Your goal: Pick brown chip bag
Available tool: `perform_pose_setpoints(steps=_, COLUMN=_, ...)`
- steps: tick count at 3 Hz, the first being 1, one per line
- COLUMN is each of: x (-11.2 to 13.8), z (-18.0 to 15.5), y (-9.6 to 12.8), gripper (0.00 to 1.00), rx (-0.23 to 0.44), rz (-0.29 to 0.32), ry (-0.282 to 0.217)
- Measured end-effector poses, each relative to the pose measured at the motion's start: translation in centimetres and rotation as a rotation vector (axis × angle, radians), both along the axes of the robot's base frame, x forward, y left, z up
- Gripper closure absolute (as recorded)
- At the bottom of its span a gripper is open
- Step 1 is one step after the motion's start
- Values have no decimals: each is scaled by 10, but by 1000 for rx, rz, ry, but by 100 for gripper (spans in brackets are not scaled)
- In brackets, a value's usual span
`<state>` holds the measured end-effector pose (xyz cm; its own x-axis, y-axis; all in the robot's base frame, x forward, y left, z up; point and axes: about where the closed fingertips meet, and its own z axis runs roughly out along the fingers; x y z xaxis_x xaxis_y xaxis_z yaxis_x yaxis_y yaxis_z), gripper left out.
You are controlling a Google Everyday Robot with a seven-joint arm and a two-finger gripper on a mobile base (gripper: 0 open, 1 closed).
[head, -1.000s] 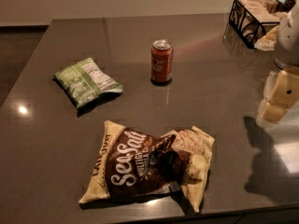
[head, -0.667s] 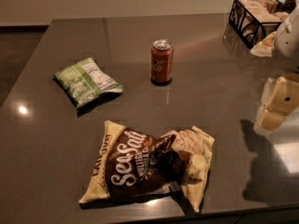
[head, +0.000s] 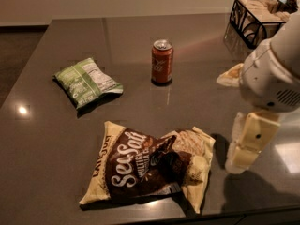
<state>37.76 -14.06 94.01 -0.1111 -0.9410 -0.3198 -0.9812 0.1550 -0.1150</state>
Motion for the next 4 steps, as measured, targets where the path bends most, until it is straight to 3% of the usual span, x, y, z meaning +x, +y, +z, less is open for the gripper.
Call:
perform_pose_setpoints(steps=2, x=-34, z=-49, y=70, gripper=0, rx=-21, rz=95, ry=127)
perform_pose_setpoints(steps=3, x=-40, z=-65, y=84, gripper=0, rx=-50, rz=117, ry=147)
perform_pose_setpoints(steps=4, x=-37, z=-72, y=90, gripper=18, rx=-69, rz=124, ry=150)
